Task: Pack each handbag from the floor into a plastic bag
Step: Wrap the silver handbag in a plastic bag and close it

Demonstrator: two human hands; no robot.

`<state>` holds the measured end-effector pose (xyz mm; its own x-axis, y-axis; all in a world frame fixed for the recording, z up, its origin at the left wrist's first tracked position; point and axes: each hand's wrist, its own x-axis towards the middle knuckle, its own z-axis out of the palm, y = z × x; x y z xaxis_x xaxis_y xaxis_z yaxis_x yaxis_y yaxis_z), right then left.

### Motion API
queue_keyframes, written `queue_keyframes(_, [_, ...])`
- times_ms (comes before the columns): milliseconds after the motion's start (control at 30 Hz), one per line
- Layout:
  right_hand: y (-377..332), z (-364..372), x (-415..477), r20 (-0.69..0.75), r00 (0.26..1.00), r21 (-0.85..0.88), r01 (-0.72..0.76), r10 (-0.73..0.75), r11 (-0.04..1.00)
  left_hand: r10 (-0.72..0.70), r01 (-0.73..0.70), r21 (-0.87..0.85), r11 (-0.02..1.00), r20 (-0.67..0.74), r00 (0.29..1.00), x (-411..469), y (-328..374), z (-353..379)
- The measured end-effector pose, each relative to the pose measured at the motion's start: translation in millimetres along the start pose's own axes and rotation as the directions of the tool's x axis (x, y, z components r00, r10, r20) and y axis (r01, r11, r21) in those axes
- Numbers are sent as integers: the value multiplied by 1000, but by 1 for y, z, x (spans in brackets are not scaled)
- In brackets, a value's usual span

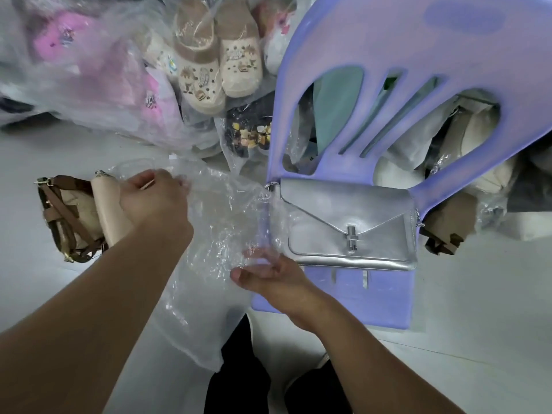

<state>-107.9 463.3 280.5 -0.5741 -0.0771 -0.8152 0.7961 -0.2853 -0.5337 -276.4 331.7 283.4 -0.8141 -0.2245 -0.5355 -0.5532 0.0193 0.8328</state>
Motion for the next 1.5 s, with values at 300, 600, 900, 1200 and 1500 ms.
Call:
queue_keyframes(300, [-75, 4, 15, -223, 974, 437, 74, 29, 896, 478, -913, 293, 285, 782, 400, -66, -16, -32])
queue_keyframes(600, [-72, -6, 2, -114, 993, 46, 28, -22, 999, 322, -207, 616, 760, -80, 943, -51, -38, -10])
queue_keyframes(900, [-40, -22, -14, 68, 991, 147, -120, 111, 982, 168, -15, 488, 873, -272, 947, -47, -2, 2])
queue_keyframes(1200, [-62, -26, 1, -435, 900, 155, 87, -11, 984, 421, -780, 406, 476, 674, 607, -120, -61, -7])
queue_keyframes(1500, [-39, -64, 8, -602, 682, -419, 173, -415, 891, 346, -455, 783, 424, 324, 880, -94, -70, -8])
